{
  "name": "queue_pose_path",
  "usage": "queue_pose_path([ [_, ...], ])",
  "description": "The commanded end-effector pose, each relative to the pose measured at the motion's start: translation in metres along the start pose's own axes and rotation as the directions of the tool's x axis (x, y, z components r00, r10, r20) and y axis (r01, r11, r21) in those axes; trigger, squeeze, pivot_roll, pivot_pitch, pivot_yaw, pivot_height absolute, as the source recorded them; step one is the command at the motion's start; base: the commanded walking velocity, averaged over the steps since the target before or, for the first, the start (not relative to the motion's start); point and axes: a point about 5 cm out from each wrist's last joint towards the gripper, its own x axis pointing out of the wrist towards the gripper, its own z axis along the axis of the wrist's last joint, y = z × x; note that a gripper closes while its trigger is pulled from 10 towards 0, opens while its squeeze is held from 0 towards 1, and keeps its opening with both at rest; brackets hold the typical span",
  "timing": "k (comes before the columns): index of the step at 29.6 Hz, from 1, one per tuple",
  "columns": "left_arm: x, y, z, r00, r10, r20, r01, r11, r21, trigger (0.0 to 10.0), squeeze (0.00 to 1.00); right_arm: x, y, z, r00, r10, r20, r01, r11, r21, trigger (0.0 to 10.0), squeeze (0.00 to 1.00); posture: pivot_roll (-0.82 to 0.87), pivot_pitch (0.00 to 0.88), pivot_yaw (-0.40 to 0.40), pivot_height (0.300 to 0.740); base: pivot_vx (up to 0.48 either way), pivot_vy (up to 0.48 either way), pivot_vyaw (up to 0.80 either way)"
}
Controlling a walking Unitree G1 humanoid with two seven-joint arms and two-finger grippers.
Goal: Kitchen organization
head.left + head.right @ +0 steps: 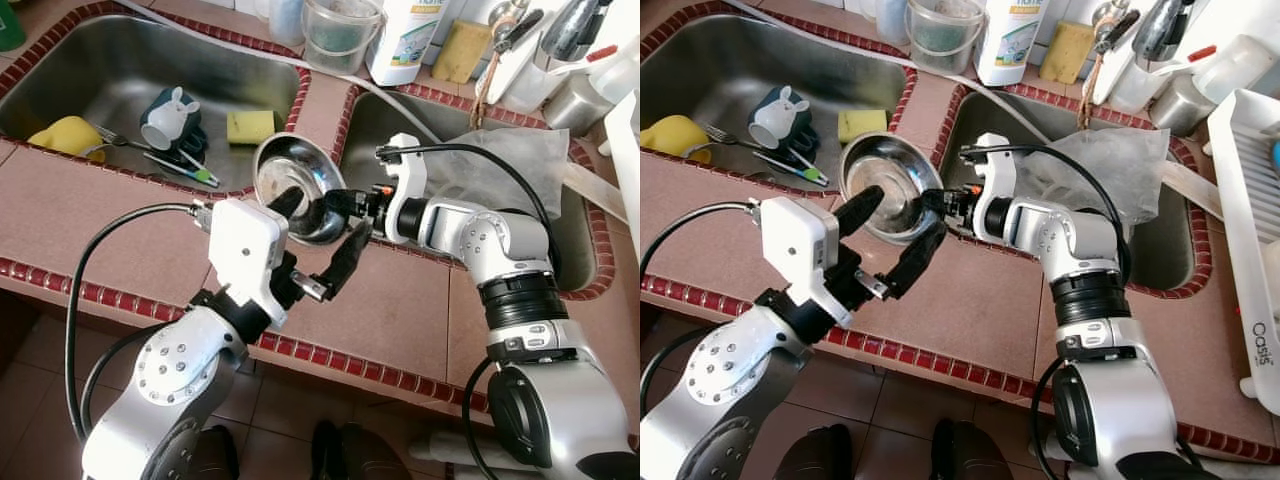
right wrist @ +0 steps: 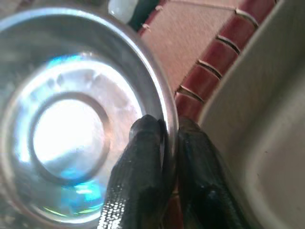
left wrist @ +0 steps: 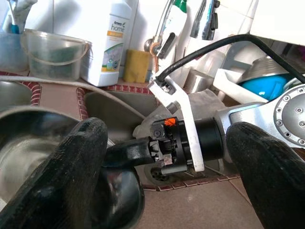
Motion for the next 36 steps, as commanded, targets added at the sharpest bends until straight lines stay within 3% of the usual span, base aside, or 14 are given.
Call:
queue_pose_path([
  [1,0.000,-0.006,-0.001,1.000,-0.016,0.006,0.016,1.000,-0.011,10.0,0.00,-0.004,-0.007,-0.005,1.000,-0.024,-0.005,0.024,1.000,0.005,0.0,0.00,-0.04,0.267,-0.191,0.711,0.000,0.000,0.00],
  [15,0.002,-0.004,0.000,1.000,-0.014,0.013,0.014,1.000,-0.014,10.0,0.00,-0.010,-0.010,0.009,0.994,-0.020,0.106,0.015,0.999,0.047,0.0,0.00,-0.04,0.262,-0.184,0.711,0.000,0.000,0.00],
  [22,0.003,-0.003,-0.001,1.000,-0.011,0.015,0.011,1.000,-0.014,10.0,0.00,-0.013,-0.009,0.022,0.974,0.007,0.225,-0.015,0.999,0.031,0.0,0.00,-0.04,0.255,-0.181,0.711,0.000,0.000,0.00],
  [23,0.004,-0.002,0.000,1.000,-0.004,0.020,0.005,1.000,-0.016,10.0,0.00,-0.014,-0.009,0.027,0.960,0.017,0.280,-0.025,0.999,0.027,0.0,0.00,-0.04,0.252,-0.179,0.711,0.000,0.000,0.00],
  [27,0.006,0.000,0.001,1.000,0.007,0.026,-0.007,1.000,-0.019,10.0,0.00,-0.015,-0.009,0.030,0.948,0.009,0.317,-0.024,0.999,0.043,0.0,0.00,-0.04,0.249,-0.179,0.711,0.000,0.000,0.00],
  [36,0.011,0.012,0.001,0.996,0.076,0.040,-0.074,0.995,-0.063,10.0,0.00,-0.018,-0.003,0.045,0.864,0.003,0.504,0.058,0.993,-0.106,0.0,0.00,-0.03,0.216,-0.158,0.711,0.000,0.000,0.00],
])
